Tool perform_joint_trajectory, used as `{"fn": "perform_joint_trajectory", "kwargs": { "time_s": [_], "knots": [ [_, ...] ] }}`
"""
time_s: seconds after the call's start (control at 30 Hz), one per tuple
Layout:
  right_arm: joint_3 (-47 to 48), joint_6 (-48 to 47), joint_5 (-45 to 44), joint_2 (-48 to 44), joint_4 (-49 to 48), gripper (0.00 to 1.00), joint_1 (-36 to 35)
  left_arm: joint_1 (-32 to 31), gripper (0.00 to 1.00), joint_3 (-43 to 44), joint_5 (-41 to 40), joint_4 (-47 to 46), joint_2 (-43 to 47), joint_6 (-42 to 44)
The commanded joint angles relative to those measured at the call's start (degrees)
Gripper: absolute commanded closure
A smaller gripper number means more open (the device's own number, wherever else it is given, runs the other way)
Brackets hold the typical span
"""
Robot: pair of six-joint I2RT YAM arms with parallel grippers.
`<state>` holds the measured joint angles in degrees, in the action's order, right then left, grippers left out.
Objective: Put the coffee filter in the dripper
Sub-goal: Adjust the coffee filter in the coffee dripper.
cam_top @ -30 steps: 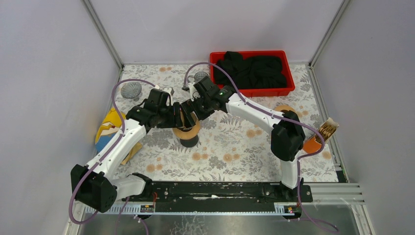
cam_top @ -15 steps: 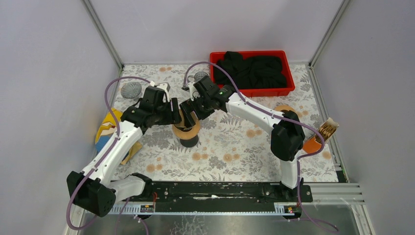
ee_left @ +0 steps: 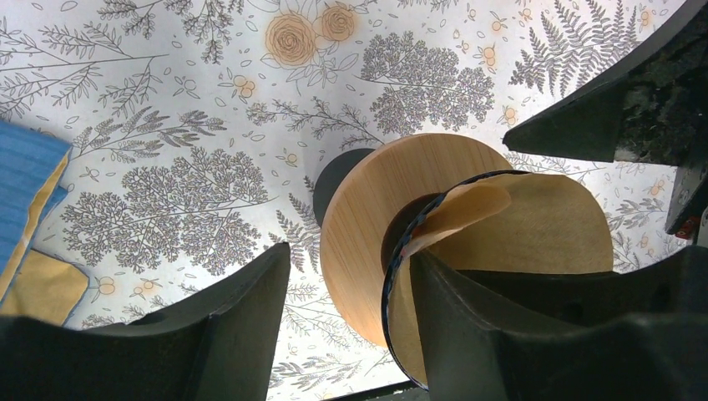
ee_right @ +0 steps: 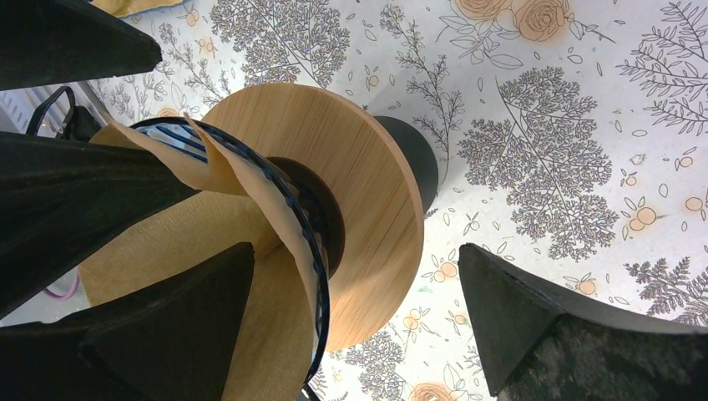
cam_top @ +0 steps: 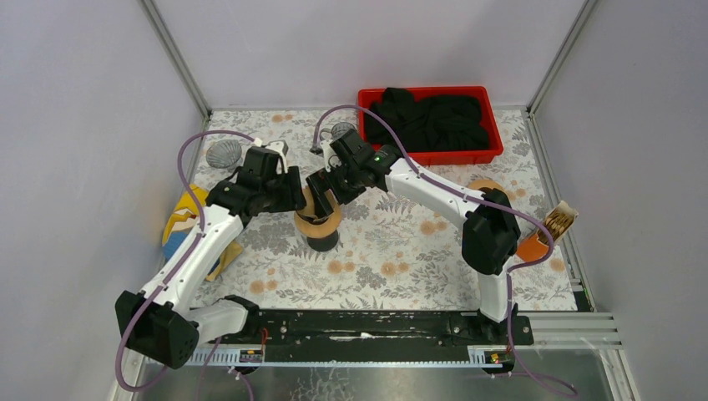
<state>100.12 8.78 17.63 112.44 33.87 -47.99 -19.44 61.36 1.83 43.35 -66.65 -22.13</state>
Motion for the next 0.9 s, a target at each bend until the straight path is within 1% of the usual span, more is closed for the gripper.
{"fn": "perform_joint_trajectory", "kwargs": {
  "time_s": [0.0,0.17,0.37,0.67,0.87],
  "knots": [
    [2.29,0.14,0.19,-2.71,-2.12,0.00,0.27,0.46,0.39,-0.26,0.01,-2.67,-0.68,0.58],
    [1.10,0.49,-0.61,-4.35,-3.97,0.01,0.31,0.46,0.42,-0.67,0.79,-2.71,-1.47,1.02],
    [-2.45,1.09,-2.42,-7.89,-8.32,0.01,0.27,0.46,0.42,-0.93,0.90,-2.69,-1.31,1.16],
    [-5.09,1.24,-5.16,-11.12,-10.69,0.00,0.29,0.45,0.36,1.25,1.56,-2.19,0.18,0.79],
    [-5.46,1.41,-5.76,-11.67,-11.35,0.01,0.28,0.46,0.34,1.83,1.51,-1.89,0.81,0.54]
  ]
}}
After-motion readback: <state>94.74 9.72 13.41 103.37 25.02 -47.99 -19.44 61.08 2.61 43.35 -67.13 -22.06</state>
